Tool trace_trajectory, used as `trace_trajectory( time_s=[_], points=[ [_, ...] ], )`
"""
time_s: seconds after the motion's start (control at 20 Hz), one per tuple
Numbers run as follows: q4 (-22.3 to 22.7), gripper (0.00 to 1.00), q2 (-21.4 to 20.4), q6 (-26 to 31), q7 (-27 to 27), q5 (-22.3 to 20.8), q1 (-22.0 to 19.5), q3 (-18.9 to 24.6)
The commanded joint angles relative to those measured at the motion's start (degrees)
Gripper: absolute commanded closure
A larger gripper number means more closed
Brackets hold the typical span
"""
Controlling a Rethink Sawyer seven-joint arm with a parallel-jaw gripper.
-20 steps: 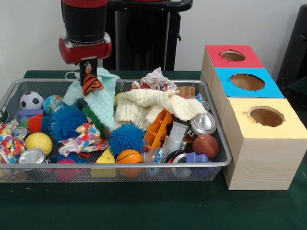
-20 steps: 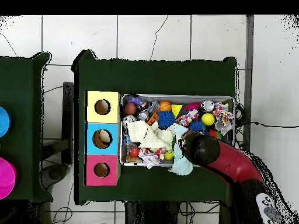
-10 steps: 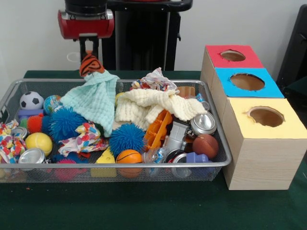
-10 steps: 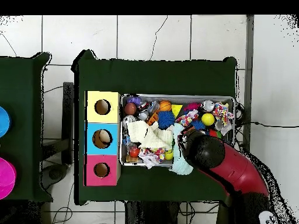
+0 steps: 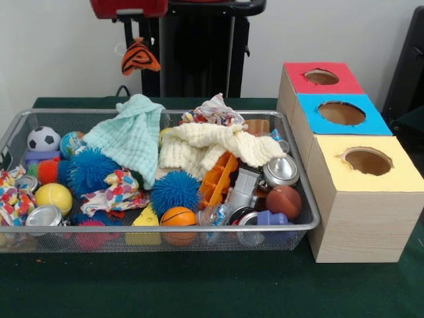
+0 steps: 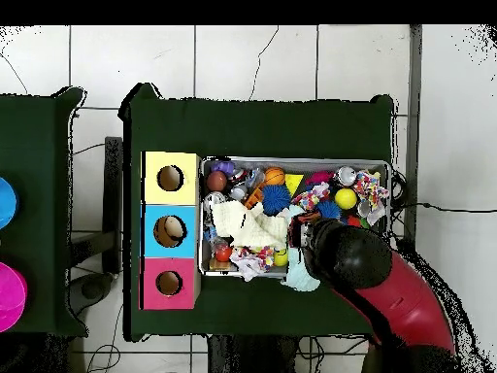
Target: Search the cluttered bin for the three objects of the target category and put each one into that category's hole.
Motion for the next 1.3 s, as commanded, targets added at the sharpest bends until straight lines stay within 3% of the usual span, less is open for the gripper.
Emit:
trace_trajectory(
  time_s=[0.05, 0.3, 0.45, 0.65, 0.75, 0.85, 1.0, 1.05, 1.3],
  points=[
    [10.8, 1.0, -1.6, 3.1, 20.6, 10.7, -0.1, 3.8],
    [14.1, 1.0, -1.8, 2.1, 22.0, 15.9, -0.3, 4.2],
    [18.3, 1.0, -2.6, -1.9, 20.6, 23.6, -1.4, 7.3],
    [22.2, 1.0, -2.9, -1.5, 19.8, 35.1, -0.9, 9.9],
    [24.9, 1.0, -2.5, -3.2, 16.7, 42.7, 0.1, 11.5],
    [26.1, 1.0, -2.0, -5.0, 13.5, 47.6, 1.1, 12.3],
    [27.7, 1.0, -1.3, -5.8, 10.2, 55.4, 4.3, 12.6],
    [28.6, 1.0, -1.1, -6.0, 7.4, 60.7, 6.2, 12.6],
    [28.6, 1.0, 1.3, -4.1, 3.2, 75.8, 15.7, 10.7]
  ],
)
